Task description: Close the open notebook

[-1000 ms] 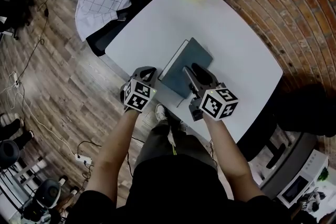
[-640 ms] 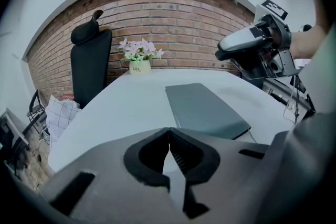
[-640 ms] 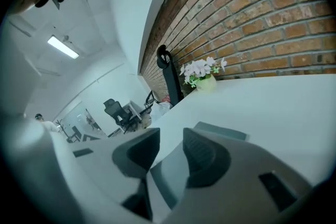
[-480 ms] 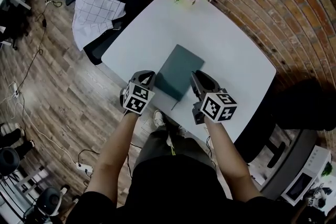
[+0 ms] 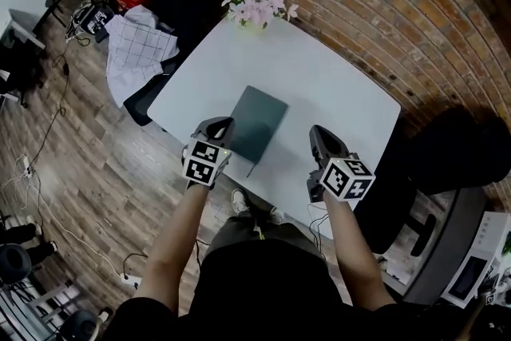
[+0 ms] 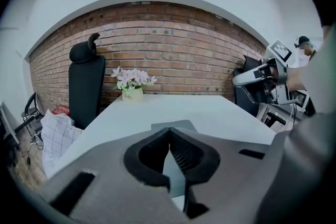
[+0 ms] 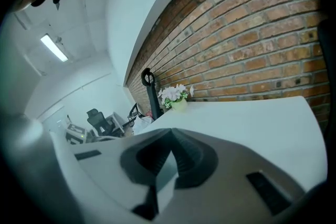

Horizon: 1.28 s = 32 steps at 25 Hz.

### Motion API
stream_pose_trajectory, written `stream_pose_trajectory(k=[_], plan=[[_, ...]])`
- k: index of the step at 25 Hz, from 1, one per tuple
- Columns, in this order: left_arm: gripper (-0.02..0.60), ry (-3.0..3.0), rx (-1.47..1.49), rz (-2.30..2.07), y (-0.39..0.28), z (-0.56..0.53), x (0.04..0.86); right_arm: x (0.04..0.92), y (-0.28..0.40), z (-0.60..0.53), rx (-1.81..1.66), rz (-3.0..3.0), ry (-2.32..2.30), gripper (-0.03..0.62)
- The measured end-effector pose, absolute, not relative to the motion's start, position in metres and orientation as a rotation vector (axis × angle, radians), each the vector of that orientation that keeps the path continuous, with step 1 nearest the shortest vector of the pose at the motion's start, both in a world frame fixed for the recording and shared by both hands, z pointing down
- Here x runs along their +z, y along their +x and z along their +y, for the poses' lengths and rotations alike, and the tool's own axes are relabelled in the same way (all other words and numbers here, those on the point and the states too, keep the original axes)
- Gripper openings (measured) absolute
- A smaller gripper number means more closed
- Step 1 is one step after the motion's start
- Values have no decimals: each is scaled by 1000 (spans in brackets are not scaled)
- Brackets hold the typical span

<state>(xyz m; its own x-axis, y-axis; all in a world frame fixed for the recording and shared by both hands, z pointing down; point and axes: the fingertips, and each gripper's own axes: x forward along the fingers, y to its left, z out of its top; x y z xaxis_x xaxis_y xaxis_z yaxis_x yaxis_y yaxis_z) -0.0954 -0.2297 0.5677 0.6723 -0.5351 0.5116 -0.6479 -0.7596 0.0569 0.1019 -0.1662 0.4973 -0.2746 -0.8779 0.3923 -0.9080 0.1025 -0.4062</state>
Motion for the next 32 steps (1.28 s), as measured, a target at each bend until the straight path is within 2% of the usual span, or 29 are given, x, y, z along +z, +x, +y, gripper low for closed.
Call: stream_pose_trajectory(k=[16,24,32], plan=[[25,2837,273,-1208,-94,-197,397,381,172,-116,521,-2418,2017,14],[25,2905,49,-1286,-100,-170,333,336,220,-81,563,-2489,2184,14],[25,2944,-96,-1358,-112,-147,286,306,248,-48,353,-2386,2290,14]])
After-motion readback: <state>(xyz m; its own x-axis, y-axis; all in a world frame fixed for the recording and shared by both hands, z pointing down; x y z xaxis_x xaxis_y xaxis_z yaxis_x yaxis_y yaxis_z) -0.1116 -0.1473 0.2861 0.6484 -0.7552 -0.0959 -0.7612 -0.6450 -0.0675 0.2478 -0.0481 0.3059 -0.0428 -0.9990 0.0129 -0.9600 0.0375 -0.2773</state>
